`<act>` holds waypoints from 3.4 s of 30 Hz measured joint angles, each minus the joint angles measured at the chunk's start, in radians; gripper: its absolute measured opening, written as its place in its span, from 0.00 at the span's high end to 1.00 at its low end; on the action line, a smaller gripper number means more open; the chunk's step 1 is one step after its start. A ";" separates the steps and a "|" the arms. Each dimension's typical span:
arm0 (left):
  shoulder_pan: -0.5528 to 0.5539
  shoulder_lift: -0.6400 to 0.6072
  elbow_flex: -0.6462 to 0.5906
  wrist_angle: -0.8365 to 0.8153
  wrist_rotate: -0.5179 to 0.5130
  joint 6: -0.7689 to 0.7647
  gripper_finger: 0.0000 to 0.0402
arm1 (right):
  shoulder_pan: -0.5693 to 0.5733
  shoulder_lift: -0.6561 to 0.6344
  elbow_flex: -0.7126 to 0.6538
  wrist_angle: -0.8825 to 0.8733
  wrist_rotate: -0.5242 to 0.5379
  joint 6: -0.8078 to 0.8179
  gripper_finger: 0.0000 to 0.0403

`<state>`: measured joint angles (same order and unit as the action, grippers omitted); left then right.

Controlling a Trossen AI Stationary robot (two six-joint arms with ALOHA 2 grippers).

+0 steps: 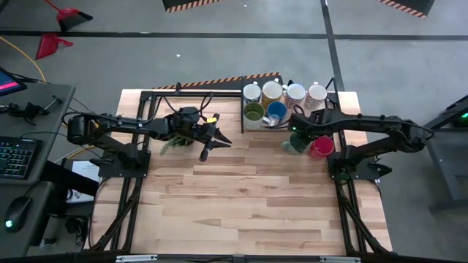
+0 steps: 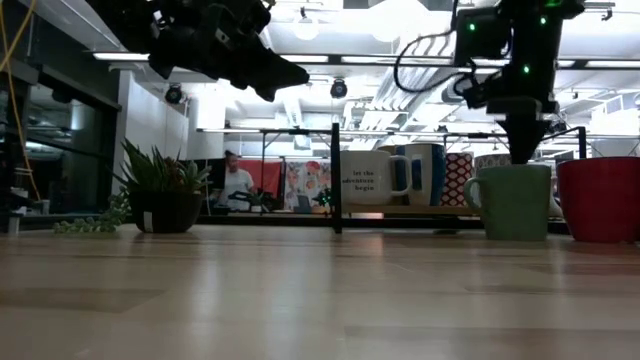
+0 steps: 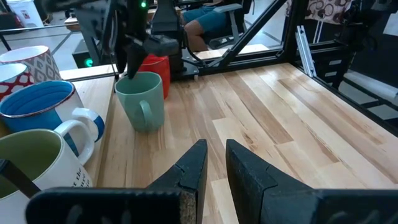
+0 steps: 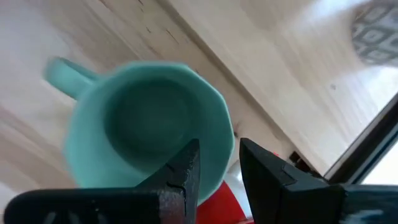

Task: Place coffee mugs
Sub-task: Put the green mug on the shelf

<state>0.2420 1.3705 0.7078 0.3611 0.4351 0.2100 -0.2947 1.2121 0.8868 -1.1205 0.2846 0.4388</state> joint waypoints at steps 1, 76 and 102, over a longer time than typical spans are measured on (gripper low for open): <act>0.000 0.000 0.000 0.000 0.000 0.000 0.87 | 0.000 0.000 -0.014 0.005 0.002 0.003 0.77; 0.000 0.001 0.000 -0.055 0.000 0.002 0.87 | 0.000 -0.001 -0.151 0.328 -0.169 -0.870 1.00; 0.000 0.001 0.000 -0.053 -0.004 0.003 0.87 | 0.102 0.004 -0.158 0.402 -0.293 -1.169 0.88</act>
<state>0.2420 1.3716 0.7078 0.3077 0.4313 0.2131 -0.1926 1.2163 0.7288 -0.7184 -0.0081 -0.7303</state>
